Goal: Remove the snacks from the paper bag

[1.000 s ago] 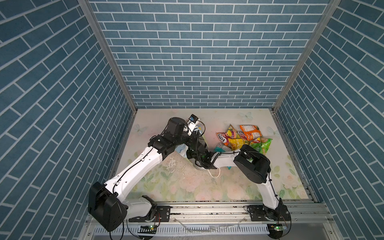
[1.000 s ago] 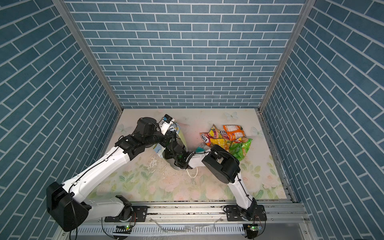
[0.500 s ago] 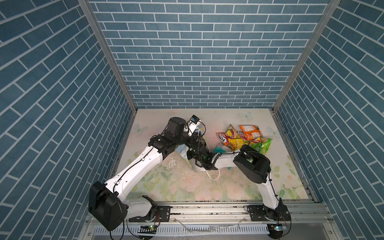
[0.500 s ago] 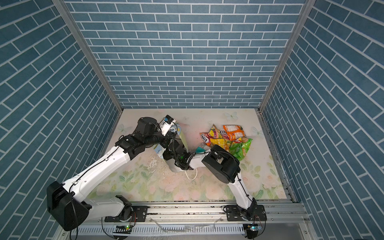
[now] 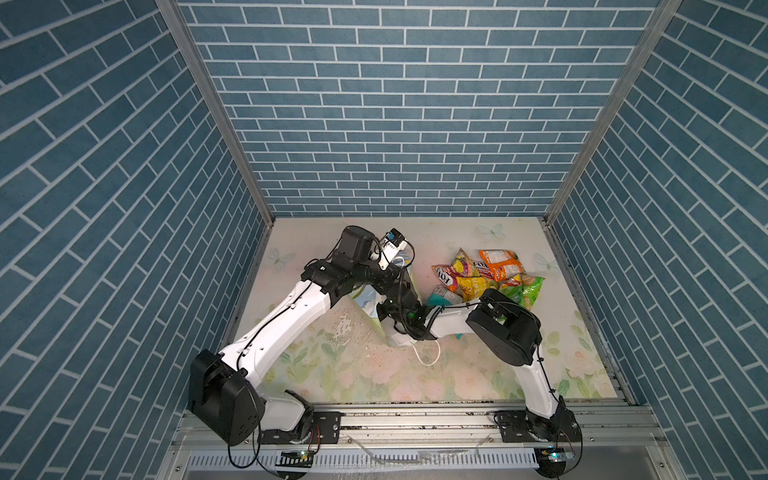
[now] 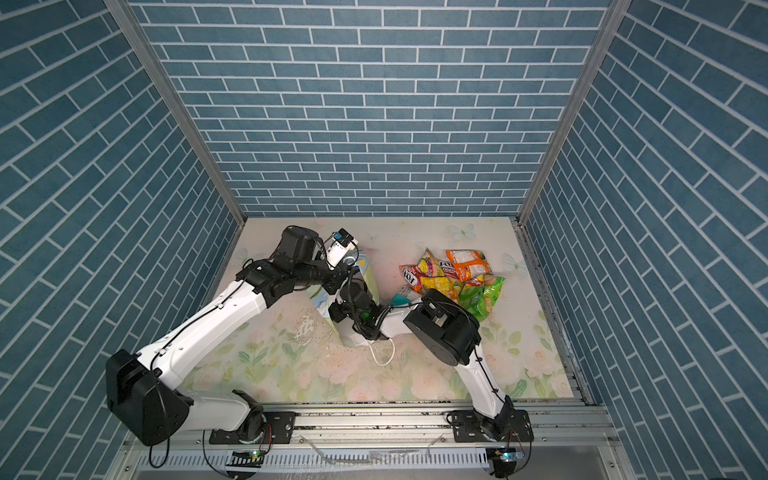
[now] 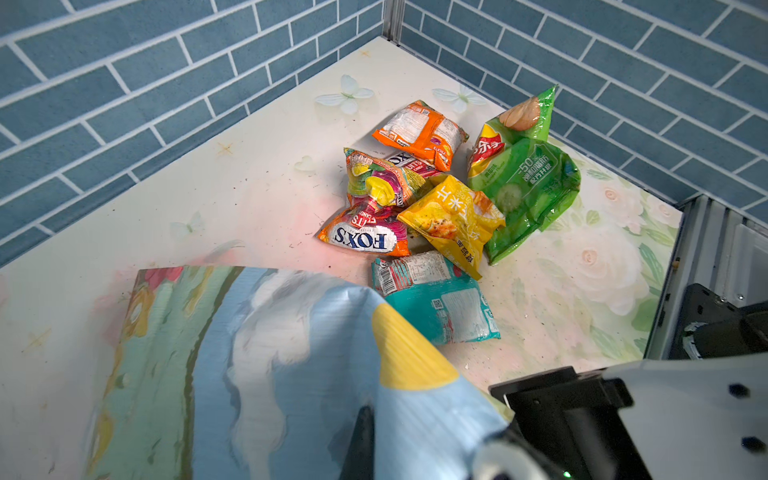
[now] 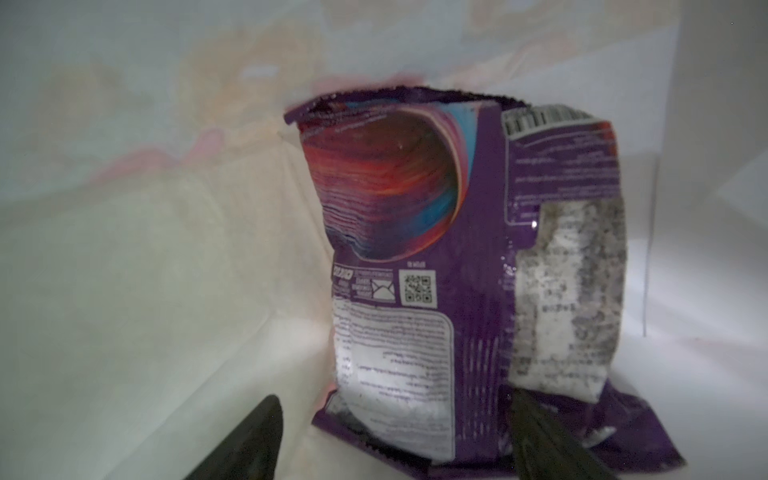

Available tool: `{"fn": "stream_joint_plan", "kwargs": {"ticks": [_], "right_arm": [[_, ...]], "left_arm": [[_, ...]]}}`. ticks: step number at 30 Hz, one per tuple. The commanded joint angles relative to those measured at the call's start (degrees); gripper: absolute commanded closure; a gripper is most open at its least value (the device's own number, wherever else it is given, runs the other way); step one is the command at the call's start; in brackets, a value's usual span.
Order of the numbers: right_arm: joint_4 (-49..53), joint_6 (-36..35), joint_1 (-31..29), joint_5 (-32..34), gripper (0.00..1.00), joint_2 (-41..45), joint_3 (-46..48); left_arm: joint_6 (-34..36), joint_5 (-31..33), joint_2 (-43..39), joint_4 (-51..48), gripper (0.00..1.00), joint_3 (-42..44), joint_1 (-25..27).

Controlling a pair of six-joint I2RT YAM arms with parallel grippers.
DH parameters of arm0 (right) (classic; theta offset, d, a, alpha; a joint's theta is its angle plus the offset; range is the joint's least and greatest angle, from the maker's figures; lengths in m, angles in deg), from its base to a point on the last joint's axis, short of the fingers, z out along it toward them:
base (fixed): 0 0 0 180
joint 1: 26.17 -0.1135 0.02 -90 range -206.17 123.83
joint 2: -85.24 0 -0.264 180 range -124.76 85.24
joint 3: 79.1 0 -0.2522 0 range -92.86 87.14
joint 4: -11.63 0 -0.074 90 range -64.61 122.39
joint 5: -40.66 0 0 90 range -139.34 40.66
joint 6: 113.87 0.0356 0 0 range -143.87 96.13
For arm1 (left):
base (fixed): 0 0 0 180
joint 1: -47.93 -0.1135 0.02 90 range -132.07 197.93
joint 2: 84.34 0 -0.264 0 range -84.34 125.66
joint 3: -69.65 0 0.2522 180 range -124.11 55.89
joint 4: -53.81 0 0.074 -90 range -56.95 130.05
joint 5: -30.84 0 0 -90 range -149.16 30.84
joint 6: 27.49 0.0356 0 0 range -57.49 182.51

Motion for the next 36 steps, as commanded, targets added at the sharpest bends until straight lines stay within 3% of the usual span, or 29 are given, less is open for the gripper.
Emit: {"fn": "stream_joint_plan", "kwargs": {"ticks": [1,5,9,15,16,17,19,32,36], "right_arm": [[-0.51,-7.58,0.05,-0.31,0.15,-2.09,-2.76],[2.84,-6.74,0.08,2.06,0.21,-5.32,-6.37],[2.88,-7.0,0.15,2.86,0.43,-5.4,-7.56],[2.97,-6.51,0.3,7.65,0.62,-4.47,-7.0],[2.54,-6.25,0.44,7.86,0.68,-4.14,-6.56],[2.38,-5.55,0.42,8.38,0.82,-3.75,-6.05],[2.19,-4.34,0.48,9.01,1.0,-2.95,-5.45],[0.78,-2.17,0.52,15.1,1.0,1.2,-1.11],[-0.38,-1.9,0.49,17.81,1.0,2.12,0.31]], "left_arm": [[0.62,-11.26,0.72,-3.23,1.0,-1.29,0.9],[0.59,-14.94,1.79,-4.57,1.0,-2.46,0.9],[1.11,-16.34,2.55,-5.69,1.0,-2.85,0.9],[2.42,-14.55,2.68,-7.36,1.0,-3.2,0.9],[2.65,-13.84,2.56,-7.45,1.0,-3.2,0.9],[2.92,-12.9,2.24,-7.54,1.0,-3.04,0.91],[3.41,-10.81,1.68,-7.84,1.0,-3.01,0.92],[4.38,7.35,-2.27,-7.23,1.0,-1.79,0.91],[4.68,9.5,-3.06,-6.86,1.0,-1.34,0.9]]}}
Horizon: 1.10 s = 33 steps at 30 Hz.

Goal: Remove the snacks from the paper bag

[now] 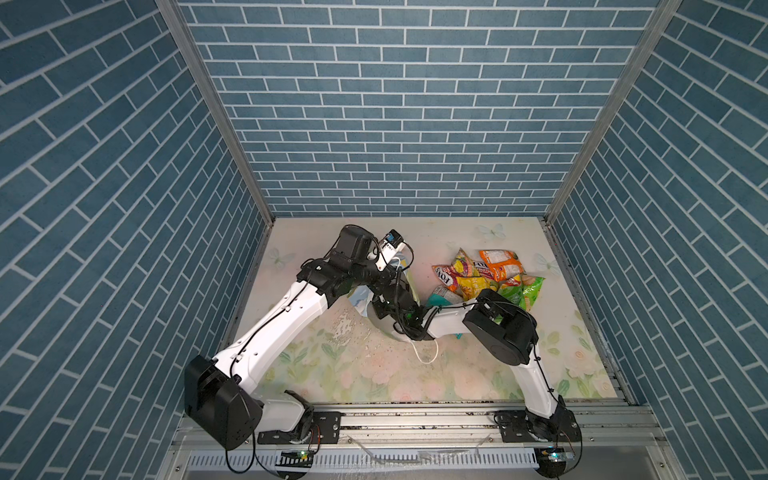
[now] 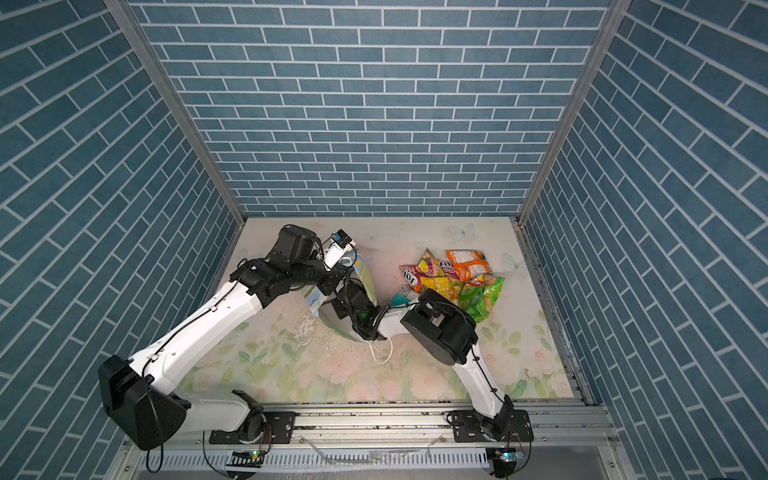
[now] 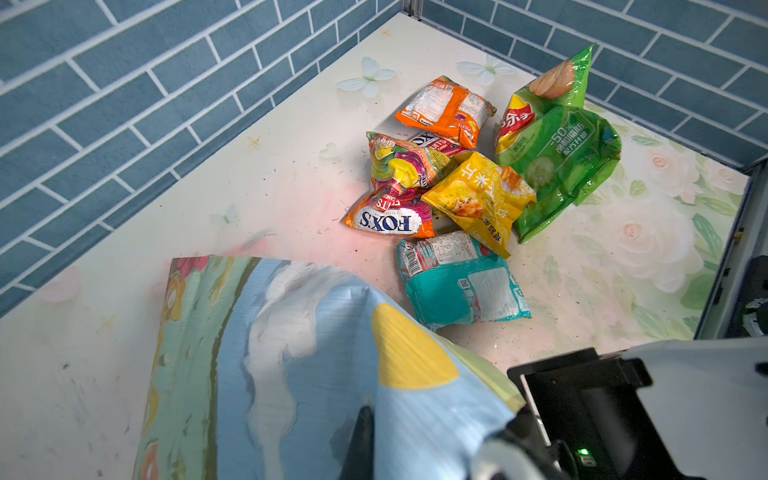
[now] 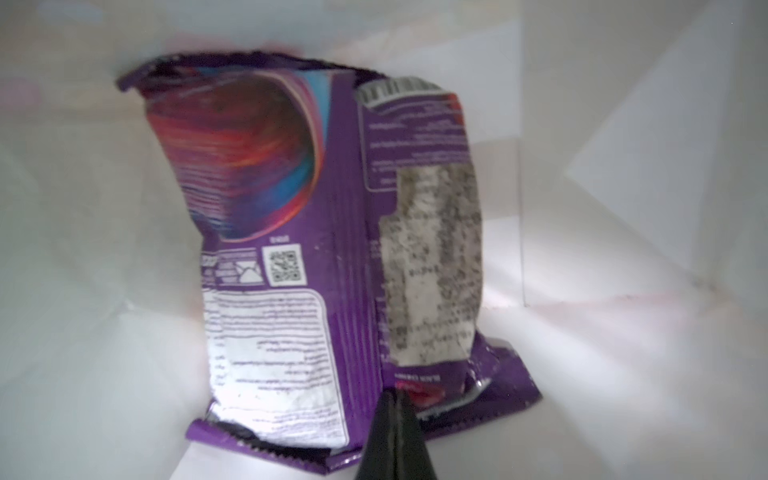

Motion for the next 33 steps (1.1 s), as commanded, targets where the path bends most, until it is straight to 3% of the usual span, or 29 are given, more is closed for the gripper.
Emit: {"fn": "stream_joint_plan", "kwargs": {"ticks": [1,8,16,19,23,28,33], "right_arm": [[-2.46,1.06,0.47,4.62,1.0,3.16,1.45],[-4.99,1.67,0.47,6.6,1.0,4.72,3.83],[-11.37,-0.92,0.47,-6.19,0.99,4.35,5.2],[-11.83,-0.7,0.47,-7.1,0.83,3.26,4.55],[-12.4,-1.66,0.47,-6.24,0.48,2.83,3.85],[-11.93,-2.76,0.48,-6.12,0.36,0.41,1.66],[-10.51,-1.25,0.52,-5.09,0.31,-3.07,-1.25]], "left_arm": [[0.48,2.63,-1.51,-2.03,1.0,0.74,0.36],[0.73,2.25,-0.03,-2.71,1.0,0.38,0.58],[0.83,0.01,3.01,-3.73,1.0,-1.29,1.81],[1.2,-0.77,3.6,-4.68,1.0,-2.2,2.53],[2.22,-4.13,3.91,-5.51,1.0,-2.77,3.3],[2.98,-8.47,4.5,-6.28,1.0,-3.25,3.94],[3.3,-13.04,4.43,-6.21,1.0,-3.35,4.1]]}}
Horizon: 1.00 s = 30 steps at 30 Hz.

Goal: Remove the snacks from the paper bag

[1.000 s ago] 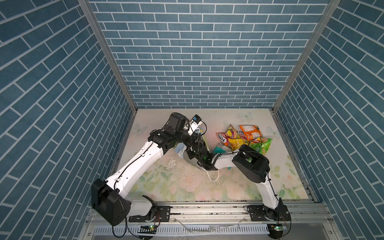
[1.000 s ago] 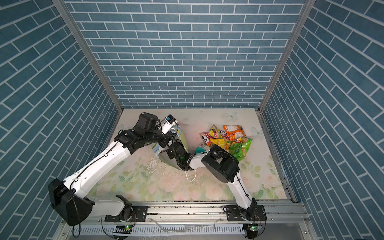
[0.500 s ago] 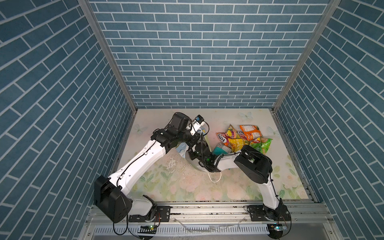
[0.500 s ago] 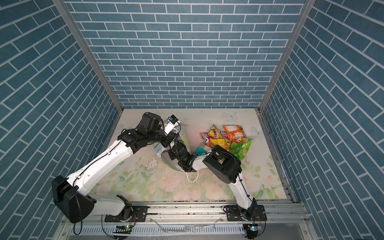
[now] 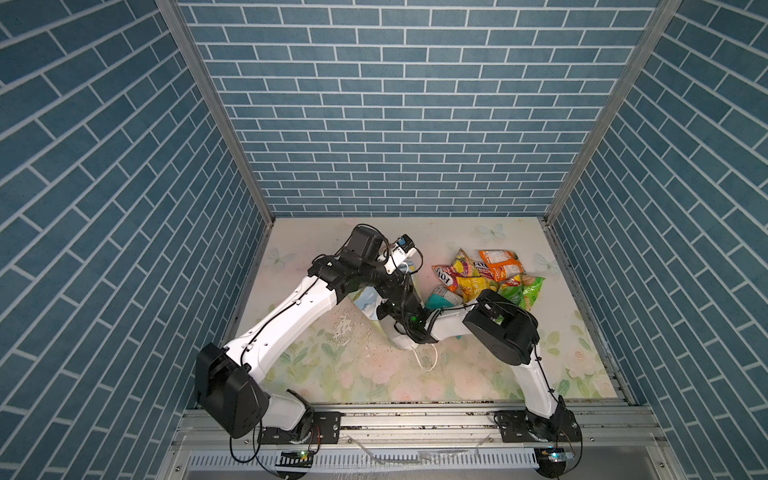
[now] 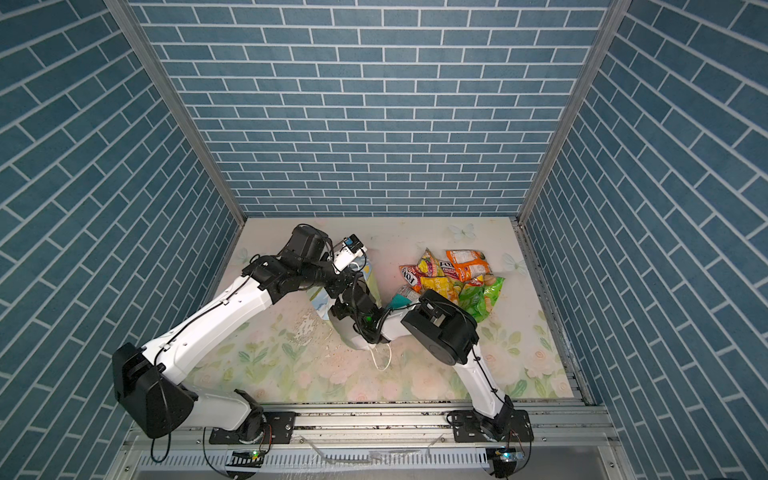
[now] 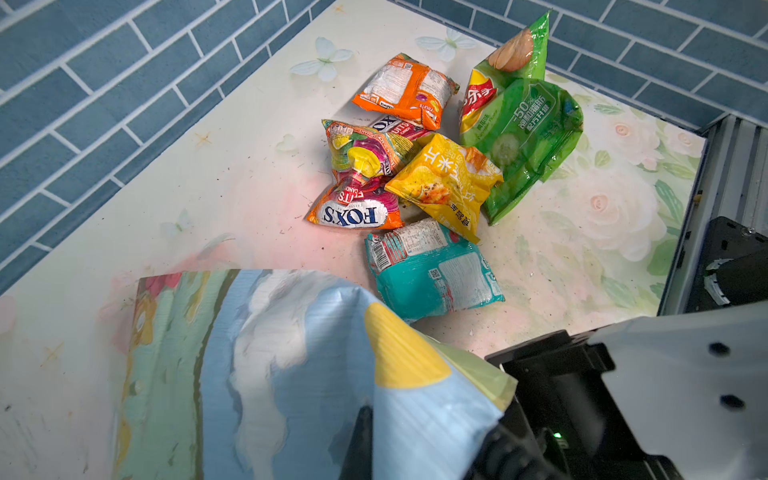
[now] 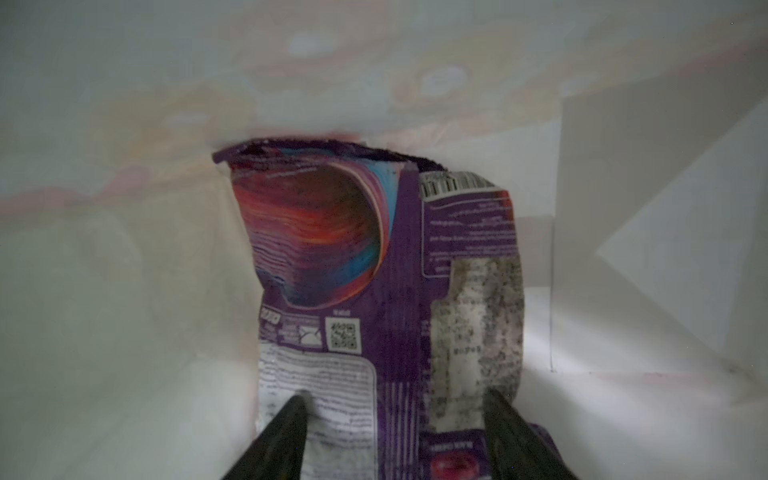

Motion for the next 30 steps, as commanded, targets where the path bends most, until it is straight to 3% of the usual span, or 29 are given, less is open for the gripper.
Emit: {"fn": "stream_joint_plan", "kwargs": {"ticks": [1,5,9,11,14,16,30], "right_arm": [[-1.25,-1.02,0.15,0.29,0.31,-2.97,-3.88],[1.82,1.56,0.21,0.64,0.31,-6.54,-8.25],[3.82,2.59,0.18,0.54,0.42,-9.2,-11.87],[3.31,2.34,0.23,1.14,0.56,-9.08,-11.68],[2.68,2.11,0.23,4.05,0.89,-8.1,-10.57],[2.17,2.32,0.23,5.96,1.0,-7.73,-9.93],[-7.13,3.59,0.23,15.99,1.0,-1.23,1.19]], "left_arm": [[0.61,-9.61,0.08,-3.28,1.0,-0.78,1.63],[0.57,-10.19,-0.41,-2.6,1.0,-0.3,1.65],[0.82,-10.01,-0.33,-2.95,1.0,-0.15,1.63],[1.13,-9.54,-0.18,-3.33,1.0,-0.07,1.59],[1.68,-7.96,-0.11,-3.82,1.0,0.19,1.62],[2.28,-7.02,-0.07,-4.09,1.0,0.41,1.5],[-0.5,6.1,1.31,-3.53,1.0,0.01,1.14]]}}
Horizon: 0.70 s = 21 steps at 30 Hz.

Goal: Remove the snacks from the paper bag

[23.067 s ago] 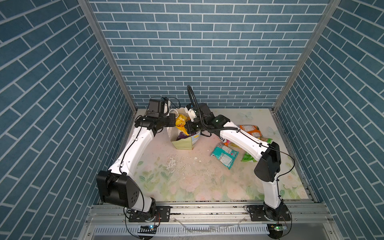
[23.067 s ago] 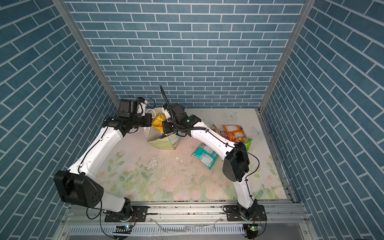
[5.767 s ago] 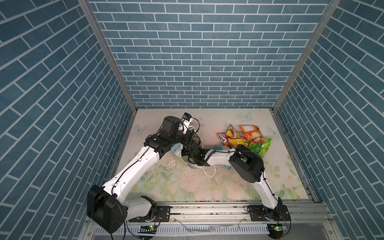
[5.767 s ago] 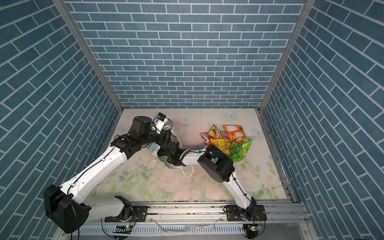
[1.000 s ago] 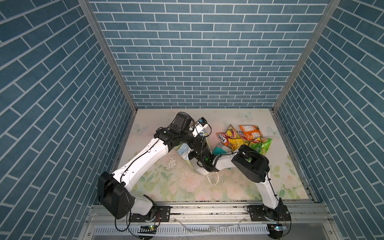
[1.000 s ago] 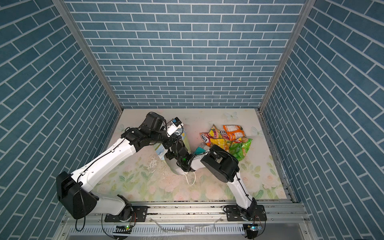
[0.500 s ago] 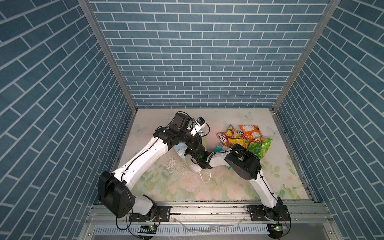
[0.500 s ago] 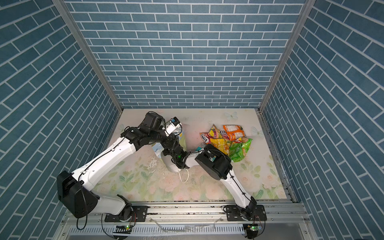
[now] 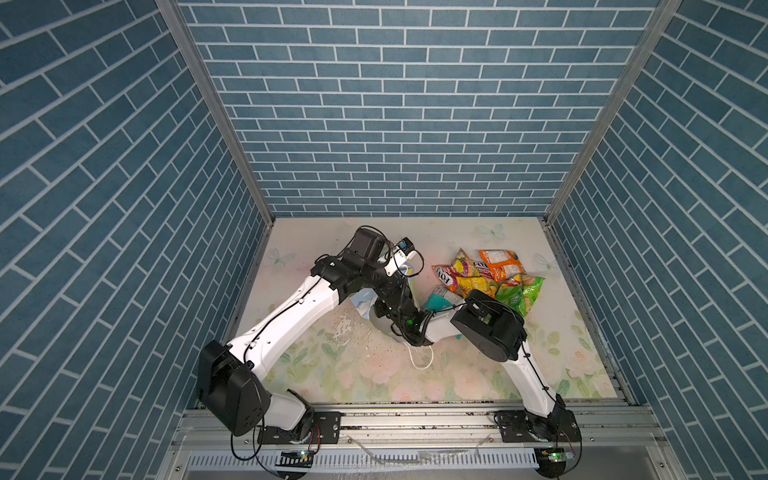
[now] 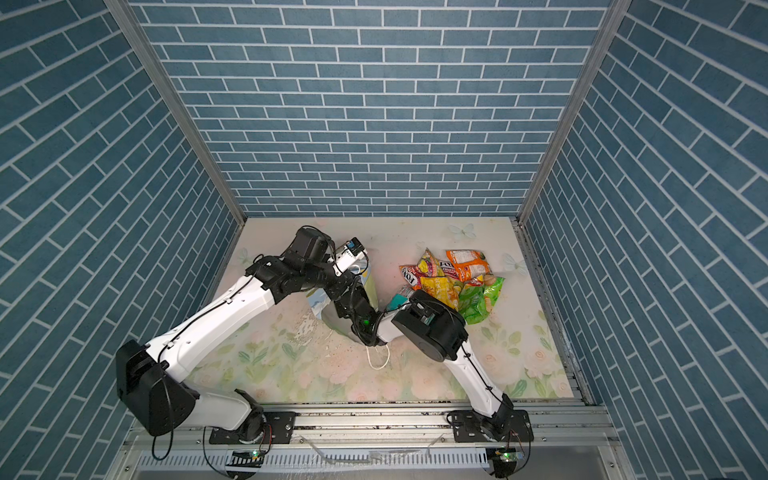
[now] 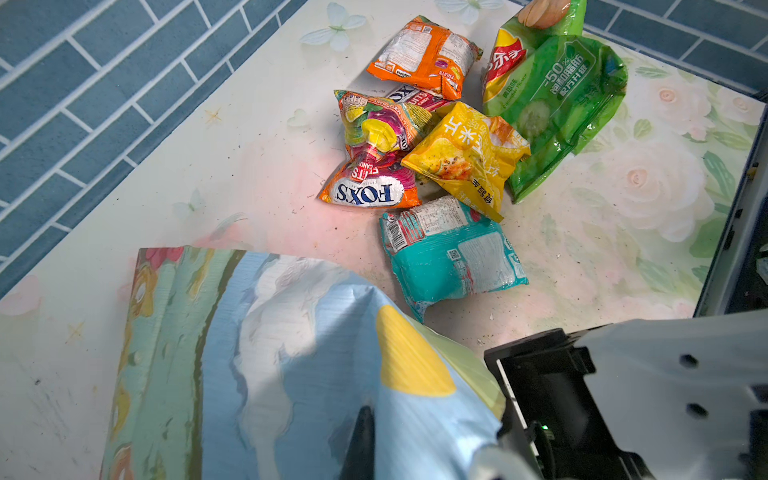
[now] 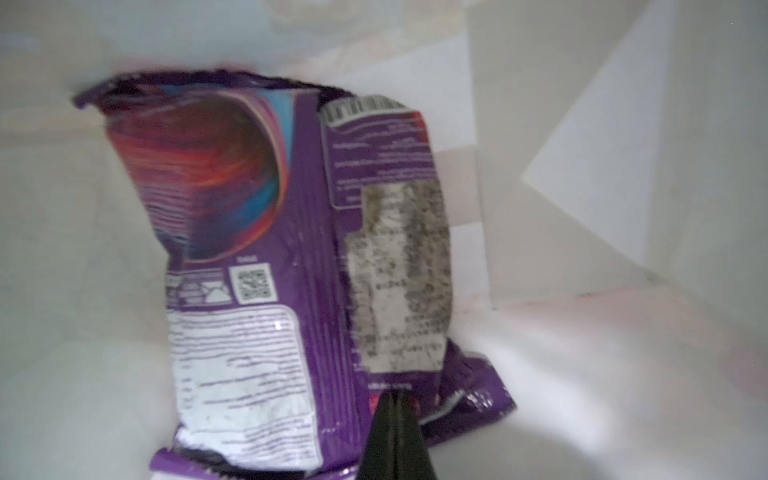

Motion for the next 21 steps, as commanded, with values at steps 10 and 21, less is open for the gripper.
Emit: {"fn": "stream_joint_plan", "kwargs": {"ticks": [10,21], "right_arm": [[-5.6,-1.12,1.09,-2.19,1.0,5.41,3.75],[-14.68,-2.51,1.18,-17.55,0.35,1.93,3.48]], "left_arm": [[-1.21,1.79,0.88,-2.56,1.0,0.02,0.53],[-0.94,-8.67,0.88,-2.38,1.0,-0.75,0.53]]}}
